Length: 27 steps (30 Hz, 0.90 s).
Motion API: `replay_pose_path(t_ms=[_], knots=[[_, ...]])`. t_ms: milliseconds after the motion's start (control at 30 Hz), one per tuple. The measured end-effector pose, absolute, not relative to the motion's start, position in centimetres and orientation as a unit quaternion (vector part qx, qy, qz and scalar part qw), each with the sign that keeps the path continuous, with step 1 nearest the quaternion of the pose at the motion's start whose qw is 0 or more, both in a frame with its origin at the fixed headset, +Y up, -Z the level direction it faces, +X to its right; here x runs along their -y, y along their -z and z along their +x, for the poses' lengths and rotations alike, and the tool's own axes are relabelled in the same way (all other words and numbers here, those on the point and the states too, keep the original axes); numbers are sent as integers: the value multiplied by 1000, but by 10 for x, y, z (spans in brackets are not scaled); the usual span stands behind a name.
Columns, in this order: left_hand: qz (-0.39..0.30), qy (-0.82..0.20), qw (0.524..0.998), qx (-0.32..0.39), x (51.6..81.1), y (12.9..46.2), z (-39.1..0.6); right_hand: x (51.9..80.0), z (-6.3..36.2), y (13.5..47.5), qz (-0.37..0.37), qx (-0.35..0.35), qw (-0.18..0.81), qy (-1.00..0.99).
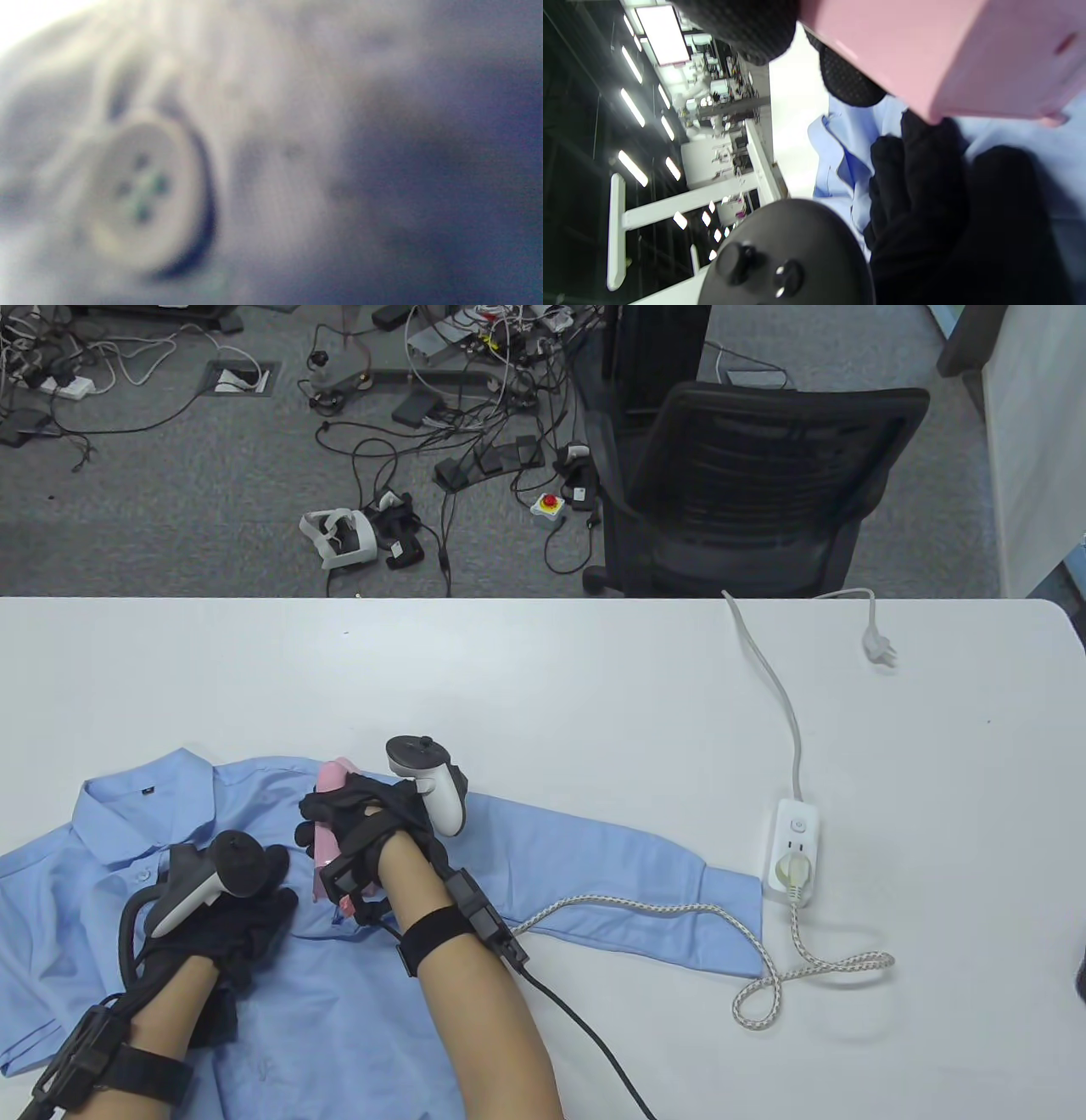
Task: Iron long-sleeve shirt with electric iron on table
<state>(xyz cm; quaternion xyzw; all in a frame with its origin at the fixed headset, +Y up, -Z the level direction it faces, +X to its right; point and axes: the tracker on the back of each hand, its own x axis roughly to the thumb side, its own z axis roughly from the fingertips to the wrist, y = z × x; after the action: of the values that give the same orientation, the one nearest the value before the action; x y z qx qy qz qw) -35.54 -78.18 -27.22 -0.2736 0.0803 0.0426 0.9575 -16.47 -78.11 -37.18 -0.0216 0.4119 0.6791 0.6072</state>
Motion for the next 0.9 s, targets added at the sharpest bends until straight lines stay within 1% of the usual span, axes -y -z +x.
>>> replay_pose_path(t_ms=[133,200,400,700,767,900], knots=[[-271,-39,959,-79,782,272,-355,780,-156,372,-57,-387,595,-702],[-270,-38,959,-78,782,272,-355,781,-147,371,-71,-391,596,-697],[-271,-40,958,-77,782,272,-354,782,-111,365,-82,-384,592,-704],[-268,-33,960,-78,783,272,-353,781,-60,355,-108,-350,594,-716],[-267,-31,960,-78,783,271,-353,779,-48,352,-119,-339,582,-729],[-266,-28,960,-78,783,271,-353,778,-27,349,-130,-333,585,-728]])
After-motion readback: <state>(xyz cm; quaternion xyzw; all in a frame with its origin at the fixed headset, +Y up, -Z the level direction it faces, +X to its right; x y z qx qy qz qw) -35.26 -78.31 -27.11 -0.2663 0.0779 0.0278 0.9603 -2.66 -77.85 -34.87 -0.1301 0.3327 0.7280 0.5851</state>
